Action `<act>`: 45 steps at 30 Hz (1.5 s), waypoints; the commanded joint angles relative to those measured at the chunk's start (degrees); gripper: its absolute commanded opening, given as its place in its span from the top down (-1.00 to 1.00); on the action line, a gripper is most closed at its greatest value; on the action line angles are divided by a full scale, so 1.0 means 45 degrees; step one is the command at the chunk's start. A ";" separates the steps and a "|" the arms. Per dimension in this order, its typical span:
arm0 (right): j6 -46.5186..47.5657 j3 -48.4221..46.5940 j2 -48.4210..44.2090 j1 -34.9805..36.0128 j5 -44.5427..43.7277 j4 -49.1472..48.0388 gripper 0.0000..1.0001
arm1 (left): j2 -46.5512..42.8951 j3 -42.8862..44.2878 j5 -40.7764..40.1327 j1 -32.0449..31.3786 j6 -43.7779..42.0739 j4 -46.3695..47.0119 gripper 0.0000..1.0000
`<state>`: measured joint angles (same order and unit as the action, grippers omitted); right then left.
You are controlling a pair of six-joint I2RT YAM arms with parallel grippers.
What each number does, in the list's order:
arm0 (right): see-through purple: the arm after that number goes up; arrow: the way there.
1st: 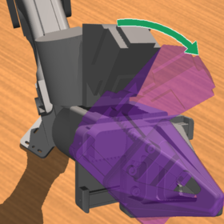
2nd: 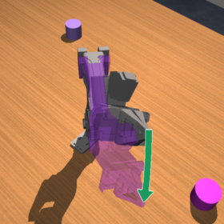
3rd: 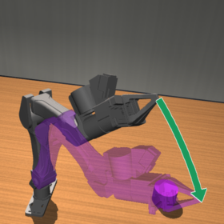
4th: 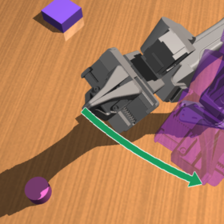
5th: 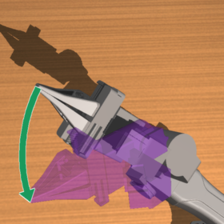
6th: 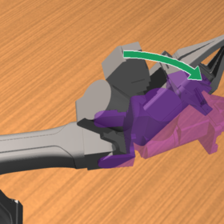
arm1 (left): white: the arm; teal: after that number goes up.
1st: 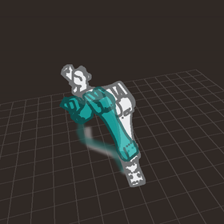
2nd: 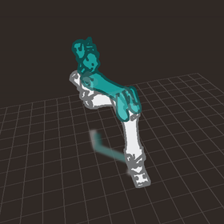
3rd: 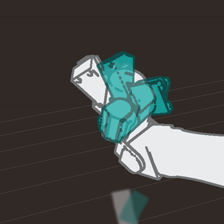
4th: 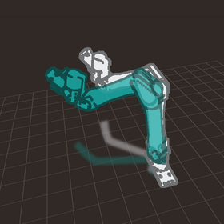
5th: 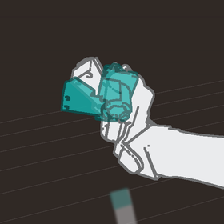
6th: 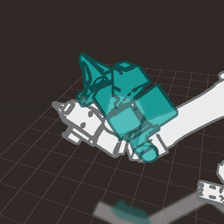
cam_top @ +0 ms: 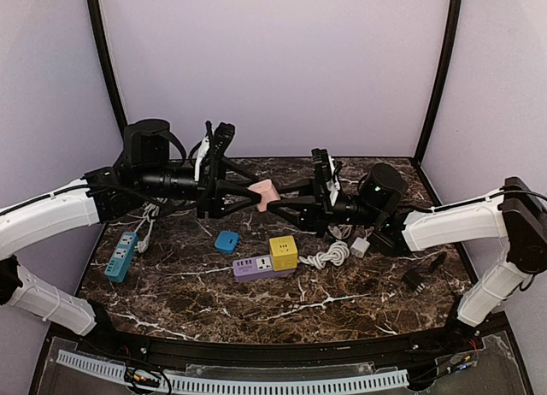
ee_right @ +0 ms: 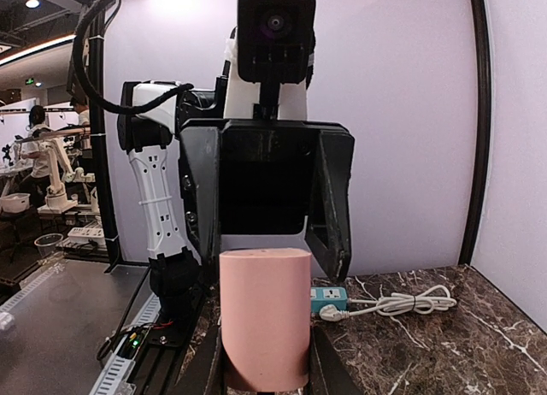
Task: Insert the plug
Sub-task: Adjust the plug, then insert the plug into the socket.
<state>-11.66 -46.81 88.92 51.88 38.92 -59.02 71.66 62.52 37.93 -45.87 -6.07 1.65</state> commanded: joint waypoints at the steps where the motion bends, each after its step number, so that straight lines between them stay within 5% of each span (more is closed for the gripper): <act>1: -0.0011 -0.0146 -0.0111 0.0097 -0.0113 -0.0317 1.00 | 0.0155 -0.0039 0.0197 -0.0042 0.0199 -0.0004 -0.06; 5: -0.0008 -0.0097 -0.0113 0.0111 -0.0132 -0.0293 1.00 | 0.0272 0.0032 0.0284 -0.0042 0.0217 -0.0042 0.19; 7: 0.0012 -0.0087 -0.0141 0.0098 -0.0156 -0.0207 1.00 | 0.0295 0.0086 0.0289 -0.0032 0.0115 -0.0040 0.68; 10: 0.0038 -0.0087 -0.0193 0.0085 -0.0221 -0.0002 0.98 | 0.0277 0.0117 0.0179 -0.0041 0.0182 -0.0024 0.97; 12: 0.0139 -0.0123 -0.0395 0.0064 -0.0541 0.0778 0.32 | 0.0259 0.0055 -0.0083 -0.0032 0.0345 -0.0133 0.99; 14: 0.0563 -0.0066 -0.0860 -0.0010 -0.1026 0.2271 -0.76 | 0.0218 -0.0153 -0.0731 -0.0023 0.0400 -0.0477 0.99; 15: 0.0761 0.0060 -0.1236 -0.0064 -0.1414 0.2996 -0.94 | 0.0226 -0.0390 -0.1295 -0.0013 0.0376 -0.0666 0.99; 22: 0.1325 0.1469 -0.4041 -0.0646 -0.3759 0.6826 -0.97 | 0.1059 -0.1992 -0.1810 0.0588 -0.0514 -0.0327 0.99; 31: 0.1071 0.3122 -0.5247 -0.0892 -0.4981 0.6671 -0.97 | 0.3213 -0.3487 -0.1560 0.0627 -0.1002 0.2803 0.99; 45: 0.1026 0.3014 -0.4585 -0.1132 -0.4628 0.6600 -0.97 | 0.4014 -0.4856 -0.1137 0.0805 -0.1661 0.4032 0.99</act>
<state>-6.55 -32.97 68.03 47.33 18.17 -28.95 89.91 41.95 29.78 -42.87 -13.15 18.72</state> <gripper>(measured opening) 0.986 0.263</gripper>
